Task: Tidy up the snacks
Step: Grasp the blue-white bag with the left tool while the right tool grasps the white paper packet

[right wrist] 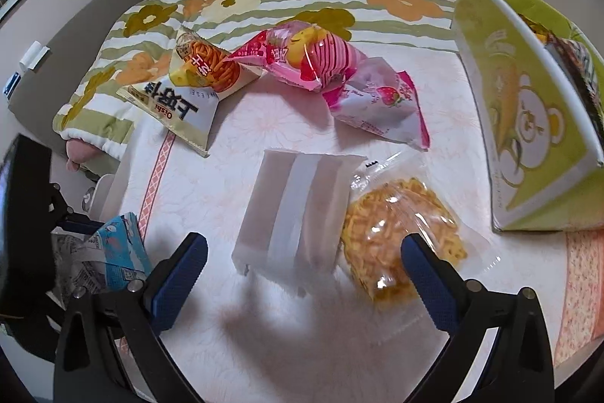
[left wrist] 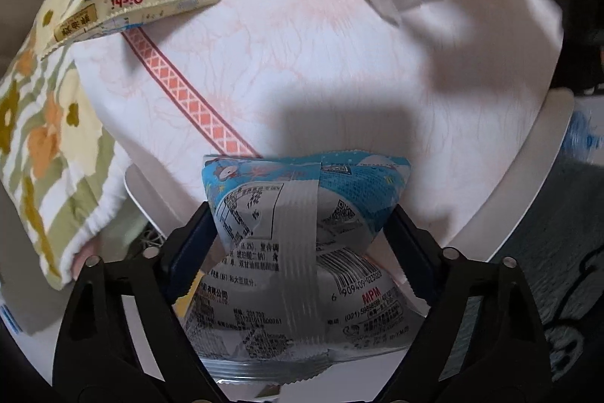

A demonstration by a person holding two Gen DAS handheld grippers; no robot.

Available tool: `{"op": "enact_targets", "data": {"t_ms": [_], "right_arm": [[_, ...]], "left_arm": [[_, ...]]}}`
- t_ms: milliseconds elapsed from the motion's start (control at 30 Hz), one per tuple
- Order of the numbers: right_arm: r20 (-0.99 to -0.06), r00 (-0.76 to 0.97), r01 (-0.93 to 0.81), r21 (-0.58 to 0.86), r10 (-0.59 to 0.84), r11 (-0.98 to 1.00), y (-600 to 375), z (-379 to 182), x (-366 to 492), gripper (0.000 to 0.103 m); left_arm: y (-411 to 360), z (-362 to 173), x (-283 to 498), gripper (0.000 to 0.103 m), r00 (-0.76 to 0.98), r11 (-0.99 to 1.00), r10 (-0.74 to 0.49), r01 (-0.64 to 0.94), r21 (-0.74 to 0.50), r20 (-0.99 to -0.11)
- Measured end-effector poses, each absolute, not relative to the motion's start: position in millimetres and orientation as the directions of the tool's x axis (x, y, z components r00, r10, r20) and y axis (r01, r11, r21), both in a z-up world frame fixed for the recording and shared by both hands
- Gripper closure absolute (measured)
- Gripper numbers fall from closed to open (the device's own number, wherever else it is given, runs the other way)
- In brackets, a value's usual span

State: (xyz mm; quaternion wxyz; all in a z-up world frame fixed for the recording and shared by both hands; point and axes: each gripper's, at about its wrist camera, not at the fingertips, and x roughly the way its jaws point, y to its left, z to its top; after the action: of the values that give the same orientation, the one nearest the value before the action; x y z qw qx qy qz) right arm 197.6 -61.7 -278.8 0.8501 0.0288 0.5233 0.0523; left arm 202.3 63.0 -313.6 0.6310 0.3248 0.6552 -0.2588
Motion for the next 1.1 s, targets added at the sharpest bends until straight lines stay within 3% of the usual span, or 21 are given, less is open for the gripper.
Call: {"op": "enact_targets", "data": {"t_ms": [300,700,867,1100], "right_arm": [[-0.888,0.448,-0.095,0.071,0.106,0.993,-54.8,-288.9,208.8,0.015],[-0.884,0.463,-0.159,-0.007,0.068,0.987,-32.2,-306.2,225.6,0.015],[-0.889,0.456,-0.193,-0.056,0.040,0.980,-20.5,-315.8,228.9,0.030],[-0.885,0.463,-0.220,-0.057,0.053,0.974,-11.8,-318.3,226.3,0.034]], "left_arm": [[61.4,-300.6,217.7,0.030,0.047,0.741,0.025,0.670,0.050,-0.999],[83.3,-273.2,229.1,0.031,0.107,0.884,-0.096,0.466,-0.035,-0.990],[103.4,-274.2,232.9,0.031,0.117,0.920,-0.115,0.388,-0.061,-0.986],[119.2,-272.8,227.7,0.031,0.125,0.942,-0.137,0.324,-0.090,-0.983]]}}
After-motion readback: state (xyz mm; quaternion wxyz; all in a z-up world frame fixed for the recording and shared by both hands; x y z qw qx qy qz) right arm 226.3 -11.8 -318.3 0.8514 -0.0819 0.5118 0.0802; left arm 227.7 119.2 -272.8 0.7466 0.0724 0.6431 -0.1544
